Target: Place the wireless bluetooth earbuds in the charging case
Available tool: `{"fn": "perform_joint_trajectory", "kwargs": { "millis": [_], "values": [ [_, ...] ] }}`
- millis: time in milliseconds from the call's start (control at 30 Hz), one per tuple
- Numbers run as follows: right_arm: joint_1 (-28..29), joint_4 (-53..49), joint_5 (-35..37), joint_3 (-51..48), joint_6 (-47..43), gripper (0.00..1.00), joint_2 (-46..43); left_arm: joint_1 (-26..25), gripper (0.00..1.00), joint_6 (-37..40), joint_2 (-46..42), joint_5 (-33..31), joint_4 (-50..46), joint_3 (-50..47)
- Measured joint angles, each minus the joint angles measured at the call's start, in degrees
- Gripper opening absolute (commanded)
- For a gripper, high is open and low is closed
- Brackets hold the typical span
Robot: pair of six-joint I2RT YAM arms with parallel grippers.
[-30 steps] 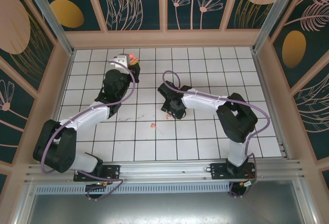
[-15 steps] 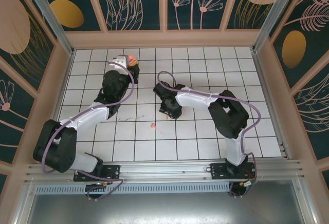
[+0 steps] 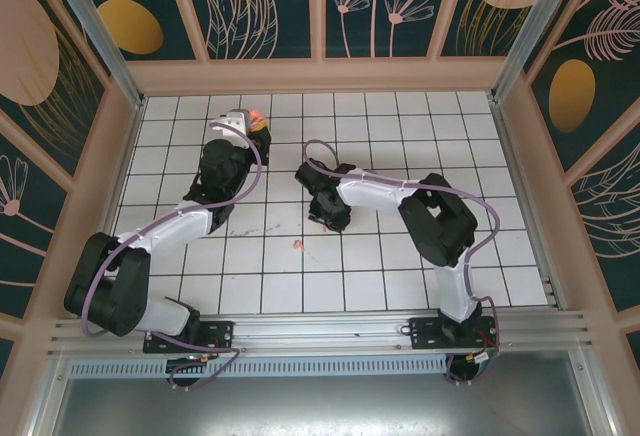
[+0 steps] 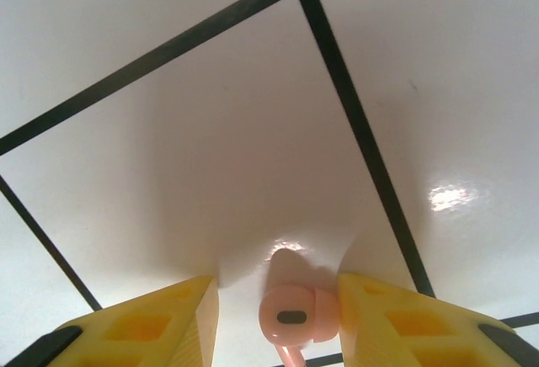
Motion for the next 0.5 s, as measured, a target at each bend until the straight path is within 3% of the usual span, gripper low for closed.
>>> {"fn": "perform_joint_trajectory", "kwargs": {
  "millis": [500],
  "values": [
    [0.0, -1.0, 0.3, 0.1, -0.9, 0.25, 0.2, 0.0, 0.00, 0.0, 0.0, 0.2, 0.5, 0.0]
  ]
}}
